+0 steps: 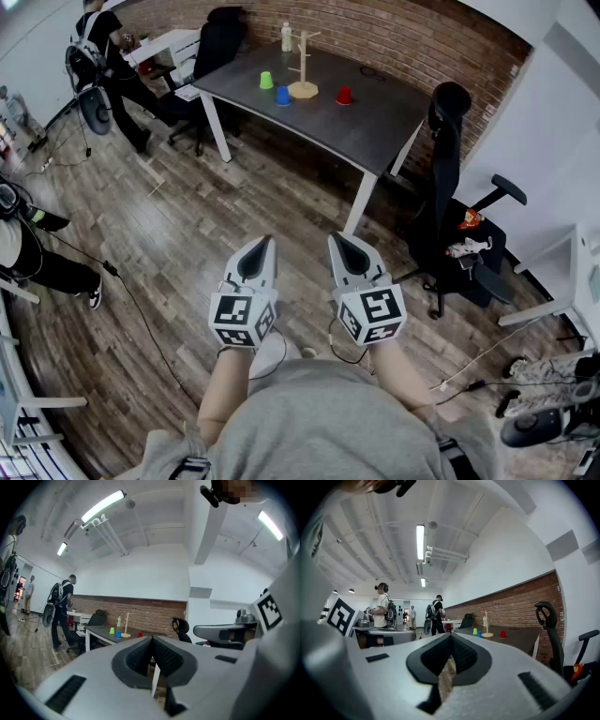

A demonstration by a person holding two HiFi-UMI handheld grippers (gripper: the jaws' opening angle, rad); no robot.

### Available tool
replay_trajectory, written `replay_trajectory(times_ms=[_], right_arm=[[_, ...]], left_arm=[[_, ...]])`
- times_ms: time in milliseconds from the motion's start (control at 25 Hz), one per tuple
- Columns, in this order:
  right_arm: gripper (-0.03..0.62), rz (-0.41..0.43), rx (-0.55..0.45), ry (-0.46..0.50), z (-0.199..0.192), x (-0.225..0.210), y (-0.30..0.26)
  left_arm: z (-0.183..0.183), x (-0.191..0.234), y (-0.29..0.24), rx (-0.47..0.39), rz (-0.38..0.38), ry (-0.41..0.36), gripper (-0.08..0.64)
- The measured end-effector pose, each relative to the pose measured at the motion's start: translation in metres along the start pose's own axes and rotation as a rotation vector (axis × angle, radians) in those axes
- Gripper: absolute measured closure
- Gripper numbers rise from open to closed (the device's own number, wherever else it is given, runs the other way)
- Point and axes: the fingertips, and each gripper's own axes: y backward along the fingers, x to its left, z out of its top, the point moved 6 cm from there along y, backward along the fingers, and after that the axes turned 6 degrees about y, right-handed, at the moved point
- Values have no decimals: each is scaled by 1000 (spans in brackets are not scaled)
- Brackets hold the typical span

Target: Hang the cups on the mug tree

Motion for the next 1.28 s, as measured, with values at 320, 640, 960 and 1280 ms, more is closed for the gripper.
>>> replay_trajectory(times_ms=[320, 640, 960, 1280], right_arm=[[594, 7, -11, 4, 0, -1, 6], [592, 35, -31, -43, -2, -6, -2], [589, 36, 1, -38, -7, -17, -21], [520, 43, 21, -54, -14, -36, -58]], left_arm=[[-2, -9, 3, -2, 3, -5, 552], [0, -7, -2, -3, 19, 8, 551], [3, 0, -22, -6, 13, 23, 551], [5, 21, -57, -15, -3, 48, 546]])
